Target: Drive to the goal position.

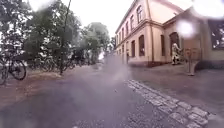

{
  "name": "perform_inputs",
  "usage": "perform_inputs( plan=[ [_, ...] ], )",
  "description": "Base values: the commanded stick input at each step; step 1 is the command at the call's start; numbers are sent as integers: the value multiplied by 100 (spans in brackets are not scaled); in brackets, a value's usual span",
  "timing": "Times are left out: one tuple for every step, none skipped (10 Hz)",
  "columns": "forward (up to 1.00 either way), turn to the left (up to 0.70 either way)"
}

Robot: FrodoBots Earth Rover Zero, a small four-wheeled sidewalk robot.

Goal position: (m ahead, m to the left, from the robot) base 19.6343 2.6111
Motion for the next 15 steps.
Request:
perform_inputs(
  plan=[
    [70,0],
    [70,0],
    [70,0],
    [70,0],
    [70,0],
    [70,0],
    [70,0],
    [70,0],
    [70,0],
    [70,0],
    [70,0],
    [70,0],
    [70,0],
    [70,0],
    [70,0]
  ],
)
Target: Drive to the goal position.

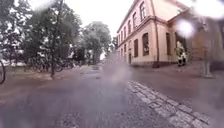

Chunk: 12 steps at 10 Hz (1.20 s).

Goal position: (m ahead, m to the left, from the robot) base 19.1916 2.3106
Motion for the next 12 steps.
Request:
perform_inputs(
  plan=[
    [70,0],
    [70,0],
    [70,0],
    [70,0],
    [70,0],
    [70,0],
    [70,0],
    [70,0],
    [70,-1],
    [70,-3],
    [70,-5],
    [70,-7]
  ],
)
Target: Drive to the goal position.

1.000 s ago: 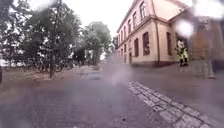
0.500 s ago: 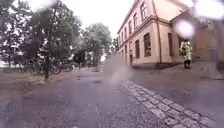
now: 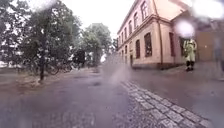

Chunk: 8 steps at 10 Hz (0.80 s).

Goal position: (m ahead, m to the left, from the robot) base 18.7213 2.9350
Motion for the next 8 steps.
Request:
perform_inputs(
  plan=[
    [70,-9],
    [70,-11],
    [70,-13],
    [70,-14],
    [70,-14],
    [70,-14],
    [70,-14],
    [70,-14]
  ],
)
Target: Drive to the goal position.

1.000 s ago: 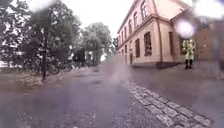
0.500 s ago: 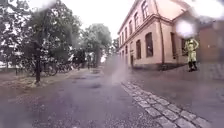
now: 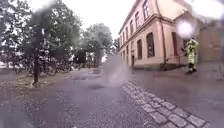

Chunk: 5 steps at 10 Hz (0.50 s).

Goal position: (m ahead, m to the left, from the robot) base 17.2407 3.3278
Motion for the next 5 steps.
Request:
perform_inputs(
  plan=[
    [70,-11],
    [70,-4],
    [70,0],
    [70,0],
    [70,0]
  ],
)
